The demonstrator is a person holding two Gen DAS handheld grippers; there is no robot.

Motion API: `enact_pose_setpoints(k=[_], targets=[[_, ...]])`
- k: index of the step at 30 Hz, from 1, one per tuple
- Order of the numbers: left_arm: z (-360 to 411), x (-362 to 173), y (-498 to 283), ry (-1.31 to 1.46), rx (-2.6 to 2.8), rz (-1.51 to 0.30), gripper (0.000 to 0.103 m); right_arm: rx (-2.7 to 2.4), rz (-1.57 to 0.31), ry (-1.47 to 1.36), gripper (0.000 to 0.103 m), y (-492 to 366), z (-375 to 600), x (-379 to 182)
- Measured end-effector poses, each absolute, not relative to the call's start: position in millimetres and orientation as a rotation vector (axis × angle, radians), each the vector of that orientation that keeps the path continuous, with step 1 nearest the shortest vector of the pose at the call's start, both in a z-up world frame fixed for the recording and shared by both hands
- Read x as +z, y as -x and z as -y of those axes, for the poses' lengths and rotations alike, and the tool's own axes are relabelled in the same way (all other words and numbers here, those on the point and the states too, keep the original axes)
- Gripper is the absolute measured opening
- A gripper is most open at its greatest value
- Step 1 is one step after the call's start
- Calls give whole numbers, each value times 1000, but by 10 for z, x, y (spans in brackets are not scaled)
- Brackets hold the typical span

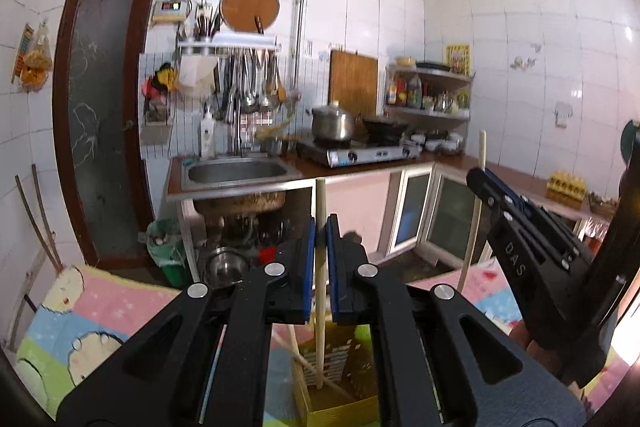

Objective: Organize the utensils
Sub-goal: 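Lower both chopsticks into the yellow caddy and open both grippers, then withdraw both open grippers from the caddy back toward the quilt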

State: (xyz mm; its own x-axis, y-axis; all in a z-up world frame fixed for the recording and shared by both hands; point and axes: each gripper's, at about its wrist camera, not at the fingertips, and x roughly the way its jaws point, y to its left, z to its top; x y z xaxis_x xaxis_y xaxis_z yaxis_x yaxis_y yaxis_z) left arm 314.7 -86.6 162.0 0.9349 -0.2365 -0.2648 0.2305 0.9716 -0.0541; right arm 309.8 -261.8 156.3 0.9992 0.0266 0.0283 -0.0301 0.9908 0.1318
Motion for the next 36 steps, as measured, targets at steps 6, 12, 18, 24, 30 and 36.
enact_pose_setpoints(k=[6, 12, 18, 24, 30, 36], targets=[[802, 1294, -3279, 16, -221, -339, 5, 36, -52, -115, 6, -3224, 2620, 1252], [603, 1341, -3189, 43, -204, -362, 61, 28, -141, -92, 44, -3083, 2681, 1221], [375, 1505, -2861, 31, -168, -356, 95, -25, -213, -81, 79, -2566, 2784, 1317], [23, 1411, -2525, 71, -138, -433, 98, -76, -348, -61, 90, -2028, 2793, 1165], [-224, 961, -2308, 85, -102, -541, 98, -118, -482, -108, 91, -1603, 2752, 743], [-233, 389, -2194, 21, -93, -653, 98, -142, -648, -132, 91, -1489, 2618, 156]])
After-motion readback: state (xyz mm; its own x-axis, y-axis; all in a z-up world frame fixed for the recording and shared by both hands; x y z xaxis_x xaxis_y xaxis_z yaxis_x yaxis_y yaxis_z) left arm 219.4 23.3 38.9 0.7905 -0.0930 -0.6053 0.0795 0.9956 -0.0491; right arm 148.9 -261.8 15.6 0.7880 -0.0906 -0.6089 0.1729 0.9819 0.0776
